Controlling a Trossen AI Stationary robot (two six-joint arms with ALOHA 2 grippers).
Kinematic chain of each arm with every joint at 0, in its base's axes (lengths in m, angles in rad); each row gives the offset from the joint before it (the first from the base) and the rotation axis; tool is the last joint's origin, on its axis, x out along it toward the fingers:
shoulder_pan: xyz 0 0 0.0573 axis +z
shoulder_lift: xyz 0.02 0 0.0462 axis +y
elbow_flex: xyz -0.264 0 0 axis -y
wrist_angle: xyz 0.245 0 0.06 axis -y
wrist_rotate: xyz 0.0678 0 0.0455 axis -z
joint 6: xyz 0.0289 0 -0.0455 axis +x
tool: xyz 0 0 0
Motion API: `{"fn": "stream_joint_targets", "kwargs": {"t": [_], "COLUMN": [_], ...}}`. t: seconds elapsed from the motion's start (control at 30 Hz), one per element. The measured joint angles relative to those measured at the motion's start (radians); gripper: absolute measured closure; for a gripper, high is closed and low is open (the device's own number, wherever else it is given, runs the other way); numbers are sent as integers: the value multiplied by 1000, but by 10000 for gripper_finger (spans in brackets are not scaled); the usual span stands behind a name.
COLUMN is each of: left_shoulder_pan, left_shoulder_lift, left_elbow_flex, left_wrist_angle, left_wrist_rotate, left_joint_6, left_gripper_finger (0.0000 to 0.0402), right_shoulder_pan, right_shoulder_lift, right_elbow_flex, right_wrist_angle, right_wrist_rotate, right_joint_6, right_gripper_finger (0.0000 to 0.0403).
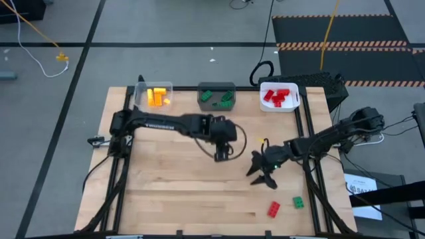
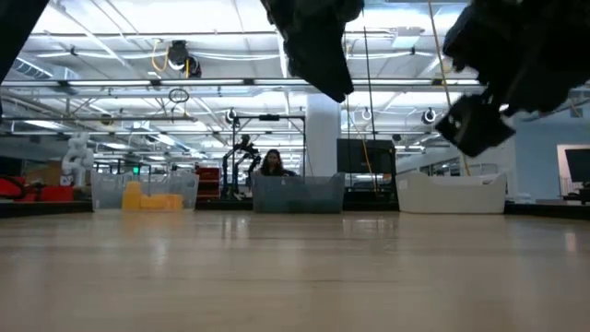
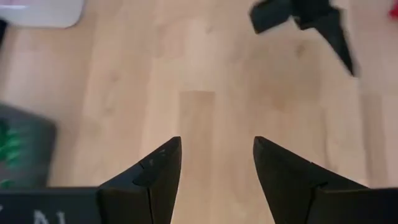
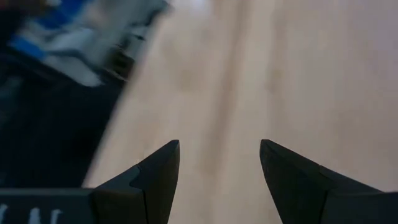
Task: Sort & place blocks by color
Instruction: Put the 8 stud red game piece into the white bin
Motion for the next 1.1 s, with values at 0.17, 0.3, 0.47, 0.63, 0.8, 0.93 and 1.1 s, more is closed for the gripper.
{"fn": "stream_joint_targets", "kwargs": {"t": [0.17,0.3,0.47,0.63,0.8,0.93,1.1], "left_shoulder_pan": [-35,-54,-73,-69,-71,-71,-84], "left_shoulder_lift": [-93,-202,-326,-401,-411,-414,-423], "left_elbow_flex": [-195,-371,-564,-694,-750,-750,-749], "left_wrist_angle": [249,453,699,871,914,907,892], "left_wrist_rotate": [0,0,2,-1,4,2,3], "left_joint_6": [-34,-59,-49,-46,-59,-90,-114], "left_gripper_finger": [201,201,202,201,201,201,201], "right_shoulder_pan": [87,132,199,316,413,450,509], "right_shoulder_lift": [-1,0,1,1,36,127,293], "right_elbow_flex": [-3,-2,15,93,271,424,592], "right_wrist_angle": [250,171,-83,-140,-292,-468,-735], "right_wrist_rotate": [32,71,155,187,342,365,285], "right_joint_6": [5,93,222,224,120,78,26], "right_gripper_finger": [188,188,188,188,188,188,188]}}
